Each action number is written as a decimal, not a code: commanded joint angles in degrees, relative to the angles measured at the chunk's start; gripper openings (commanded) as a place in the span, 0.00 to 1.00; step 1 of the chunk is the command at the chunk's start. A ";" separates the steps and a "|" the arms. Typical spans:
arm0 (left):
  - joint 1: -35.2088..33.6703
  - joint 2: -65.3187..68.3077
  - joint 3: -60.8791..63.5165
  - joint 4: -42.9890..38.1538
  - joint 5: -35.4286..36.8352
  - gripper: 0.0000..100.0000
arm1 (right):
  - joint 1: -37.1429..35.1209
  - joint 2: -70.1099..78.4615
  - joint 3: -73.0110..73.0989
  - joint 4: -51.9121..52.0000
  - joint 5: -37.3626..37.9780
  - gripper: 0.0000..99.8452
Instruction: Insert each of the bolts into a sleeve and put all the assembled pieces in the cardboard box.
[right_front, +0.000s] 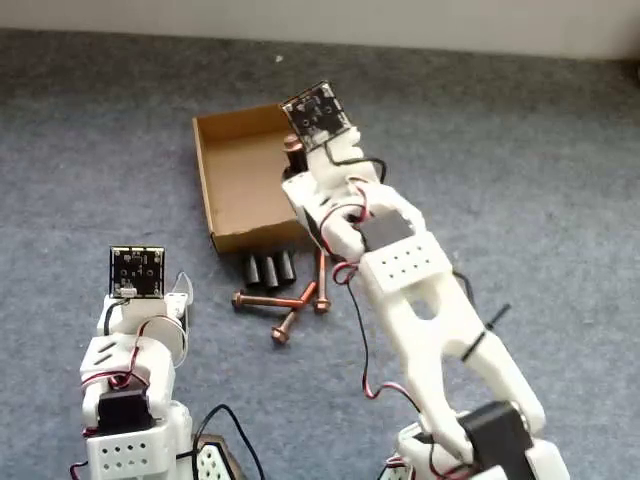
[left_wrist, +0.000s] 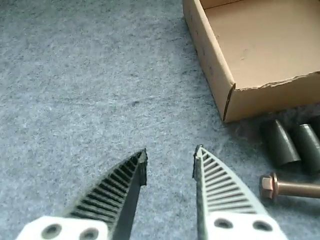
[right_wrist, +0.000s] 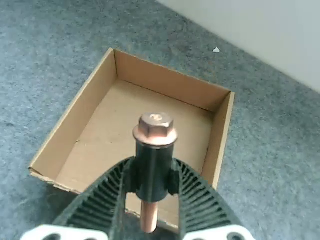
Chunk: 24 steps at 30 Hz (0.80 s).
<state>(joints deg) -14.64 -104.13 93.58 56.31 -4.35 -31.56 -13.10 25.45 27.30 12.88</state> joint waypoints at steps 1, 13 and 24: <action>-0.57 -0.75 -0.48 -1.32 -0.88 0.16 | 0.66 3.82 -4.44 -9.63 0.09 0.01; -0.66 -0.75 -0.48 -1.23 -0.88 0.16 | 3.21 16.84 -4.53 -16.04 0.09 0.06; -0.66 -0.75 -0.40 -1.23 -0.88 0.16 | 2.77 9.01 -7.96 2.42 0.09 0.13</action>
<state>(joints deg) -14.64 -104.13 93.58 56.31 -4.44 -29.01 3.25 21.85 23.52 12.88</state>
